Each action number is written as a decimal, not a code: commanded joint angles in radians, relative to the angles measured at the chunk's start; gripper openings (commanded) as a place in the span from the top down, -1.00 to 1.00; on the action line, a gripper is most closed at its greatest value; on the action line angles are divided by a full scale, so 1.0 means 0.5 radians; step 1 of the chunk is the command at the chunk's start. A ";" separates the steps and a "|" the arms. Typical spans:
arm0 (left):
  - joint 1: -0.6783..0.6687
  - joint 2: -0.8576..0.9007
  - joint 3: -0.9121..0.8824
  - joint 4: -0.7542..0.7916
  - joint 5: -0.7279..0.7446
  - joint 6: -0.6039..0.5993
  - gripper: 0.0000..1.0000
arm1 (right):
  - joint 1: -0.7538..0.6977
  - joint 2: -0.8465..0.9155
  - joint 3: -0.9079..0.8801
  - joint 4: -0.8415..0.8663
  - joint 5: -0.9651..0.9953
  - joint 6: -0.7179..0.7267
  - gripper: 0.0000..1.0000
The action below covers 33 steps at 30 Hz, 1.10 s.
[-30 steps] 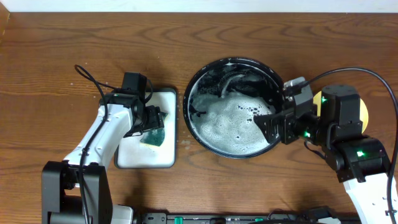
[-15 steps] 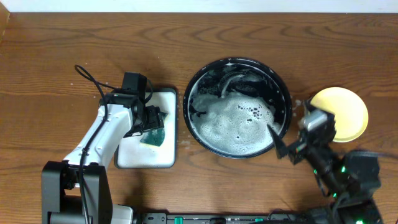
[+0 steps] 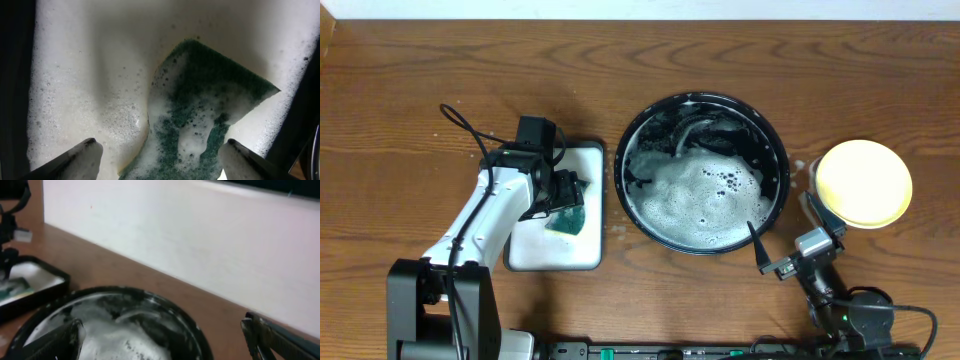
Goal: Clean dirty plates on tray and stack at the side
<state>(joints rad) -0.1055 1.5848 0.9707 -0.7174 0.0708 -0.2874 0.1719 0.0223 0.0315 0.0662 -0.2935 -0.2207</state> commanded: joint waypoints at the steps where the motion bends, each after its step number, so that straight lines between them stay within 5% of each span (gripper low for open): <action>1: 0.008 0.002 0.003 -0.005 -0.031 0.010 -0.62 | -0.024 -0.035 -0.052 0.061 0.039 -0.040 -0.99; 26: 0.014 -0.011 0.000 -0.008 -0.026 0.011 -0.62 | -0.024 -0.018 -0.052 -0.232 0.040 -0.040 -0.98; 33: 0.015 -0.423 -0.085 -0.005 -0.024 0.010 -0.63 | -0.024 -0.018 -0.052 -0.232 0.040 -0.040 -0.99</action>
<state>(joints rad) -0.0982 1.4902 0.9501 -0.7166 0.0708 -0.2874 0.1715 0.0147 0.0071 -0.0456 -0.2794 -0.2287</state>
